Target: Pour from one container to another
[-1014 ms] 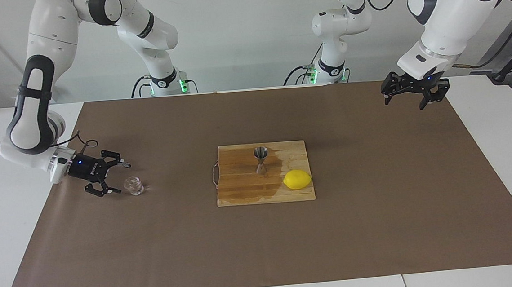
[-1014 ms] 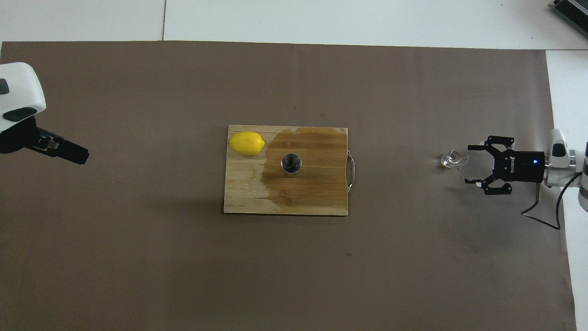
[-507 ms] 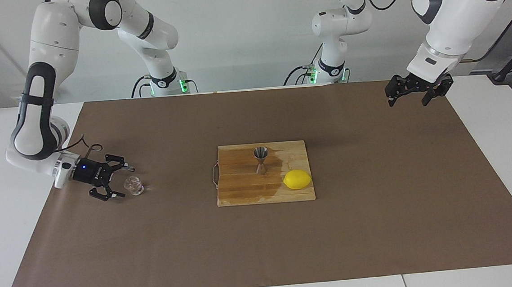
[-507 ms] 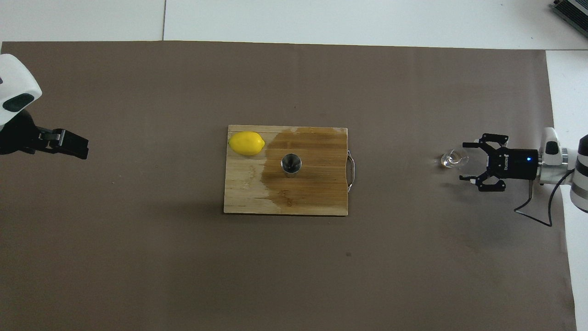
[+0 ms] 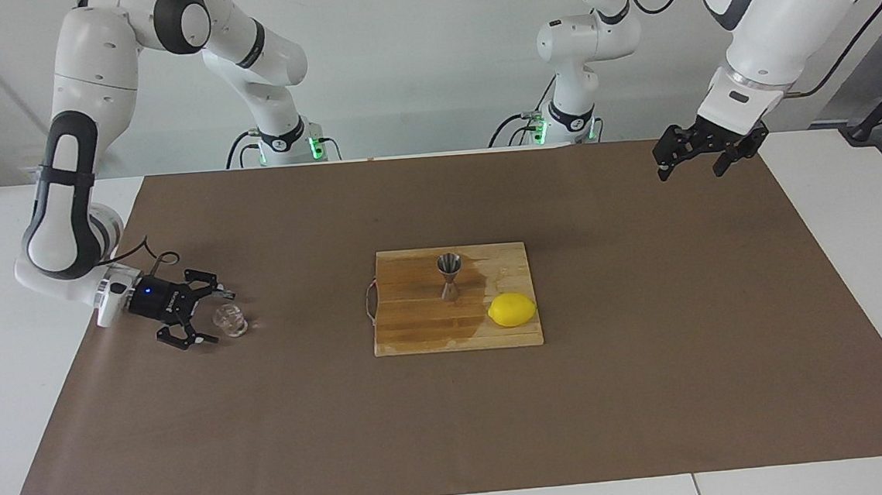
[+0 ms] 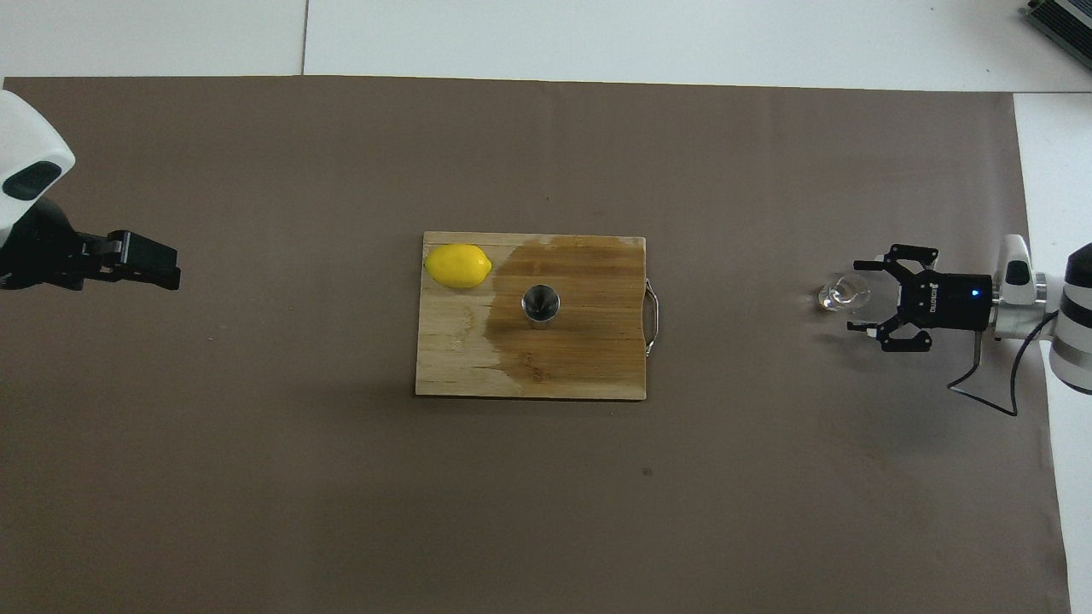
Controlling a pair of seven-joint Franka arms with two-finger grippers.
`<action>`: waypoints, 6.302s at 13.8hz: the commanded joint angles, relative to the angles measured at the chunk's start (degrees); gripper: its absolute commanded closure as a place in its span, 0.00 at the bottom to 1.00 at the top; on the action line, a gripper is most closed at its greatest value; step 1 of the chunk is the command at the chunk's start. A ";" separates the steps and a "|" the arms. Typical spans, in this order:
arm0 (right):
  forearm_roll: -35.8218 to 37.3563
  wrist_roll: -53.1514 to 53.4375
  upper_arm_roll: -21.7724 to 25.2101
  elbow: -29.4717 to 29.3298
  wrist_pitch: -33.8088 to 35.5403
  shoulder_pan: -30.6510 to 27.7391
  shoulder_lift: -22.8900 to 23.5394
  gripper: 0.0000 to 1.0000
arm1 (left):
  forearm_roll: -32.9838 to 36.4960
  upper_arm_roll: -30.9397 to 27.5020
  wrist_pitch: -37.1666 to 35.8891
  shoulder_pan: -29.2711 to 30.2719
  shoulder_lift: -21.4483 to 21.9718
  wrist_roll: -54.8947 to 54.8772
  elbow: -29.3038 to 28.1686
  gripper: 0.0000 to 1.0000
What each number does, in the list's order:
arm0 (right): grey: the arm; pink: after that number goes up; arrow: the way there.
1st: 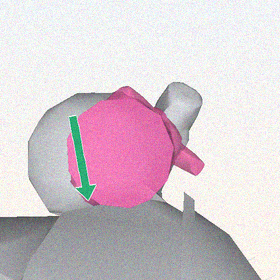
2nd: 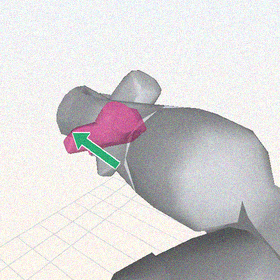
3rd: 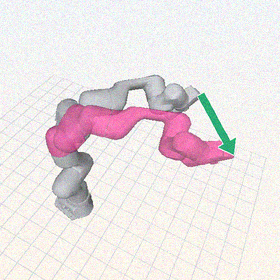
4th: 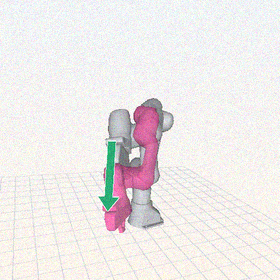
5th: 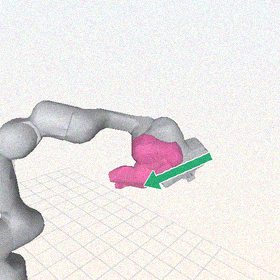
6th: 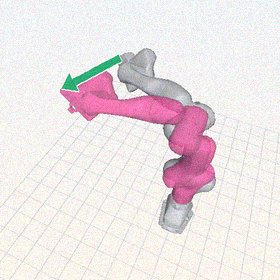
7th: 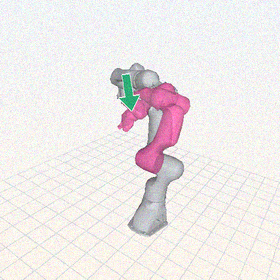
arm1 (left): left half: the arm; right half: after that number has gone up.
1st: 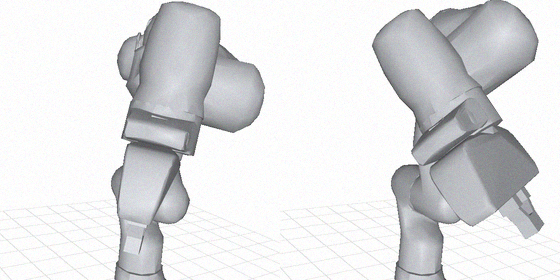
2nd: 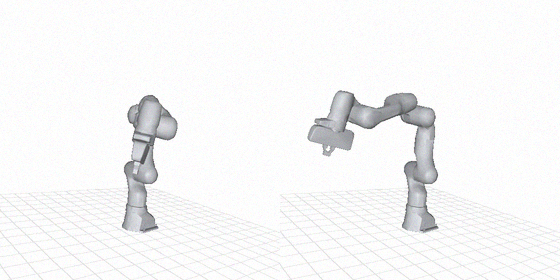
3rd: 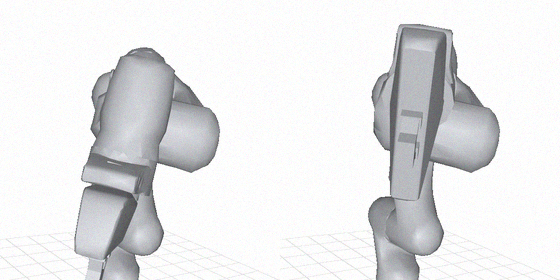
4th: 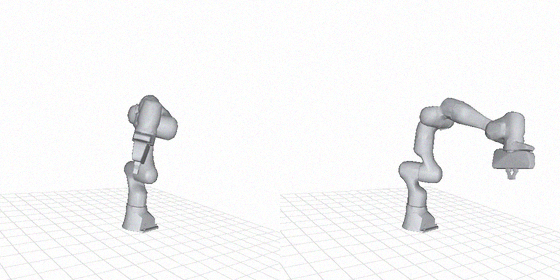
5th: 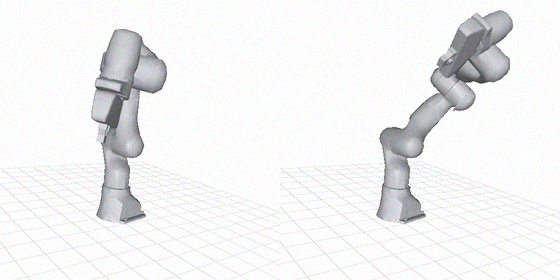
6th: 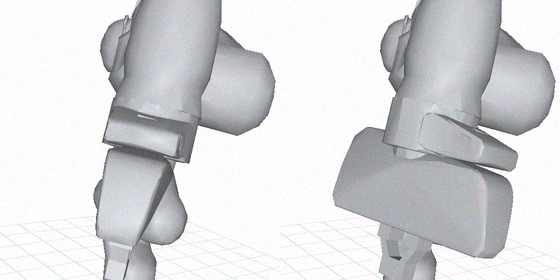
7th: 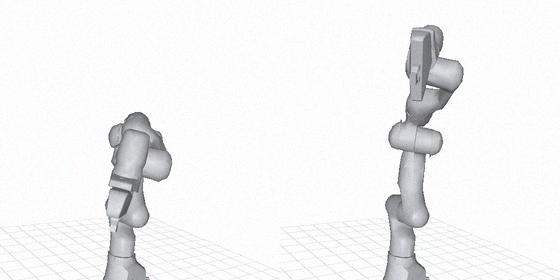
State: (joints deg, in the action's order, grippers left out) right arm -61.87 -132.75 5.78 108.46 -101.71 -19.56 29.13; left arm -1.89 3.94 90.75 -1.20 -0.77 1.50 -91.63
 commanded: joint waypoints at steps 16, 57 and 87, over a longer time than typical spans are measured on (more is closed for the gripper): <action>-2.56 -1.37 -0.42 -0.62 -3.58 1.28 1.11 0.52 | -1.45 -0.51 0.30 -1.61 1.65 0.43 -1.35 0.00; 8.94 45.29 0.20 4.12 -29.25 44.87 -19.19 1.00 | -1.45 -0.51 0.30 -1.61 1.65 0.43 -1.35 0.00; 33.38 75.27 0.11 2.37 -33.38 51.46 -18.76 1.00 | 3.21 -0.68 -1.01 0.15 2.44 -1.42 -1.53 0.00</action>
State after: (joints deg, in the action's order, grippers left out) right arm -31.07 -60.14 5.53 110.69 -134.19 31.36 10.64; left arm 0.43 3.03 90.25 -1.19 0.17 0.64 -91.84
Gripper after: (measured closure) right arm 0.511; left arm 0.000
